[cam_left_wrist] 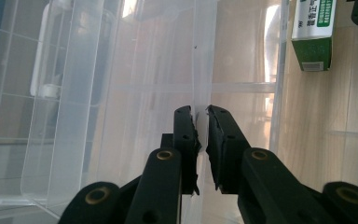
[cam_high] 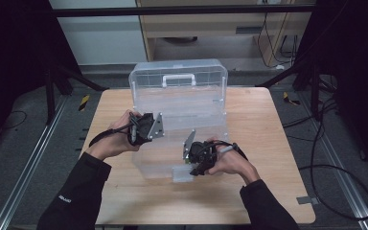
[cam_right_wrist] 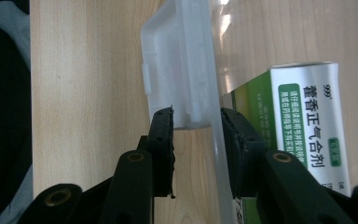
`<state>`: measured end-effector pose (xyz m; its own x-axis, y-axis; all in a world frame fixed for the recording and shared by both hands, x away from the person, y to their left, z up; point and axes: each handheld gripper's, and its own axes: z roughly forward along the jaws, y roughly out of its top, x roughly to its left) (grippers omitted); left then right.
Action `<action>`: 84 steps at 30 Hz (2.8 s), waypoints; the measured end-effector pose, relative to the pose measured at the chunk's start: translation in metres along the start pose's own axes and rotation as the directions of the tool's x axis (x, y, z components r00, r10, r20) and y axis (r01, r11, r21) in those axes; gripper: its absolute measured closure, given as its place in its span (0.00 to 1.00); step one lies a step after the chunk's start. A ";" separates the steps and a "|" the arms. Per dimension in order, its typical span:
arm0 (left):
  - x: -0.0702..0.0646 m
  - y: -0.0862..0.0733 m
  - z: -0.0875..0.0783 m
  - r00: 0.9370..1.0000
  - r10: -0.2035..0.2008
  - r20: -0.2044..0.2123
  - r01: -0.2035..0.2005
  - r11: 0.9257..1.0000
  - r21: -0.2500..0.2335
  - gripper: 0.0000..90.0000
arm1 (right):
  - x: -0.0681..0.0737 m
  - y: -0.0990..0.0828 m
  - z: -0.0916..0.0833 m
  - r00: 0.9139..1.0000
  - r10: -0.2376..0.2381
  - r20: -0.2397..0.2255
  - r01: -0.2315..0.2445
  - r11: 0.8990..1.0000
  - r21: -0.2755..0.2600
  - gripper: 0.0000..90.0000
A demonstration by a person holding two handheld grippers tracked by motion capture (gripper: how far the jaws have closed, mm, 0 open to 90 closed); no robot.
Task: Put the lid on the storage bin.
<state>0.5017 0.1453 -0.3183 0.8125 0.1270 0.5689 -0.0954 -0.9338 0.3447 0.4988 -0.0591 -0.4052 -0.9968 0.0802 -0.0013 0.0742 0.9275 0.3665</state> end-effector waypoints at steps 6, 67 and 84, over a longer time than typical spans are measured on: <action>-0.006 -0.003 -0.001 1.000 -0.017 0.012 0.017 1.000 -0.010 0.90 | 0.002 0.000 0.000 1.000 0.003 0.009 -0.003 1.000 0.000 0.74; -0.020 0.002 0.000 0.999 -0.033 0.001 0.033 0.999 0.036 0.84 | 0.004 -0.053 -0.086 0.926 0.360 0.112 -0.244 0.798 -0.551 1.00; -0.025 0.001 0.001 0.999 -0.038 0.007 0.037 0.999 0.032 0.83 | -0.020 -0.073 -0.107 0.775 0.610 0.166 -0.329 0.613 -0.718 1.00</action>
<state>0.4821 0.1410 -0.3324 0.8195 0.1598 0.5504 -0.0465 -0.9386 0.3418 0.5099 -0.1676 -0.3327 -0.7222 0.6883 0.0680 0.3514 0.2803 0.8933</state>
